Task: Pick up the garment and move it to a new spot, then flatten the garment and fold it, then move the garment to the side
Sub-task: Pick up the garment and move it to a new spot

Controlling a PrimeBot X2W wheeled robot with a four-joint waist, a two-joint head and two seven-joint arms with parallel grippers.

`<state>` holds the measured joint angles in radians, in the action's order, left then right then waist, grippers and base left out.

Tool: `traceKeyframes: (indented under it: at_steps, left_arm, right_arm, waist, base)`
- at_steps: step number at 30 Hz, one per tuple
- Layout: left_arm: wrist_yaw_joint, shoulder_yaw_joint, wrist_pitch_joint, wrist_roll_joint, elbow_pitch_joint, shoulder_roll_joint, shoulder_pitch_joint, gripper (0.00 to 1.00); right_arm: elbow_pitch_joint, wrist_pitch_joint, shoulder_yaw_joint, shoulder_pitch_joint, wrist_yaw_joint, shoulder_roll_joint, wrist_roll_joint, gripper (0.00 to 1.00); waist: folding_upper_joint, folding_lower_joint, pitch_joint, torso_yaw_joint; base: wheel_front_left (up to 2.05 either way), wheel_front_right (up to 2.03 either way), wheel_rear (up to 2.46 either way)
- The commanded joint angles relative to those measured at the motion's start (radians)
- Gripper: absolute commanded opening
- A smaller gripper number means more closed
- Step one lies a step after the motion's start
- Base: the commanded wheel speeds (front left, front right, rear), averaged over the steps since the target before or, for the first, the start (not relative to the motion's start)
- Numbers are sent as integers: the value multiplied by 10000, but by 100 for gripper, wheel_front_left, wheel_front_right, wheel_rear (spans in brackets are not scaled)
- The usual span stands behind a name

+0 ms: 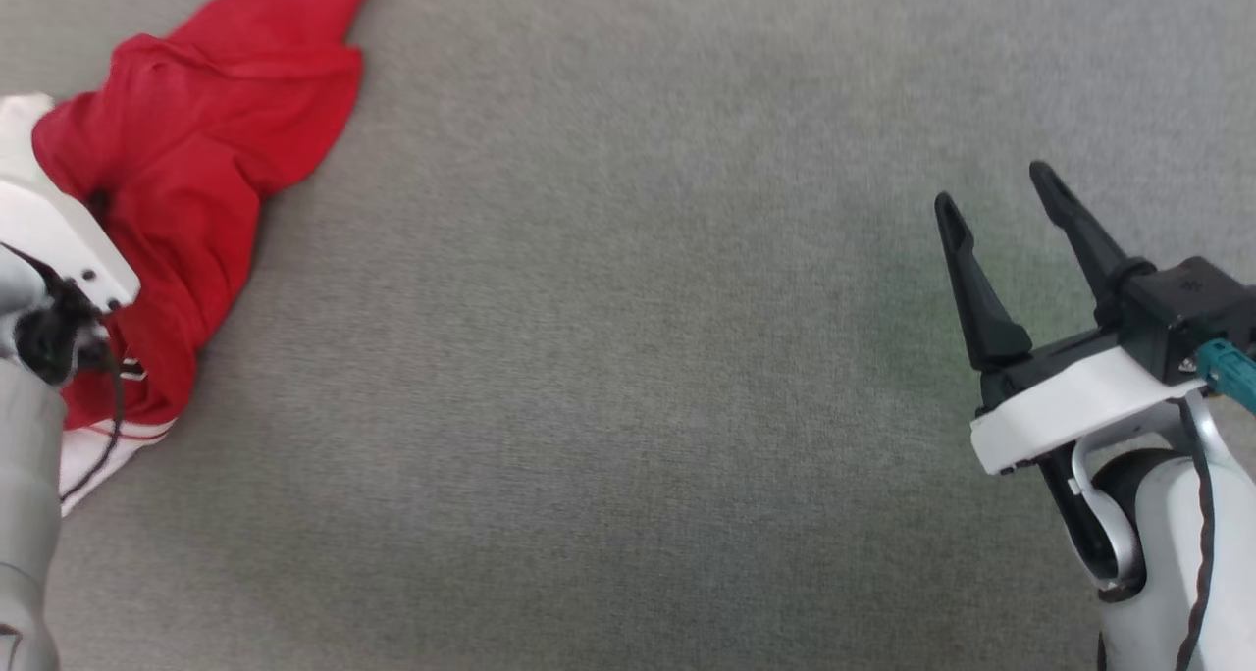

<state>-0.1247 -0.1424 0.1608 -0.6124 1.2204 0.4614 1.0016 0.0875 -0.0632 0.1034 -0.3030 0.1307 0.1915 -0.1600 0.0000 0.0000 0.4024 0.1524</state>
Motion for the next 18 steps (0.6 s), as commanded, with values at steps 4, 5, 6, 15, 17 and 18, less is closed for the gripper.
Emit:
traceKeyframes:
  at_steps: [4, 5, 6, 15, 17, 18]
  left_arm:
    - [-47, -417, -324, -29, -720, 249, 194, 0]
    - [-49, -596, -377, -17, -964, 357, 177, 0]
    - [-49, -755, -437, -45, -1224, 468, 153, 0]
    - [-51, -1827, -109, -1002, -4026, 1625, -216, 0]
    - [-52, -2006, 106, -1086, -4616, 1791, -290, 0]
    - [-52, -2060, 270, -1124, -4911, 1874, -331, 0]
  right_arm:
    - [-249, 227, -82, 235, 1, -156, -95, 100]
    - [-320, 244, -89, 265, 1, -180, -95, 100]
    - [-392, 287, -98, 311, 1, -205, -94, 100]
    - [-816, 612, -331, 740, 1, -587, -56, 100]
    - [-872, 680, -341, 810, 1, -641, -88, 100]
    - [-897, 711, -358, 854, 1, -668, -103, 100]
  waist:
    - [0, 0, -863, 249]
    - [0, 0, -999, 277]
    - [0, 0, -1139, 312]
    - [0, 0, -2250, 579]
    - [0, 0, -2459, 624]
    - [0, 0, -2551, 625]
  base:
    - [0, 0, 0]
    - [0, 0, 0]
    - [0, 0, 0]
    - [0, 0, 0]
    - [0, 0, 0]
    - [0, 0, 0]
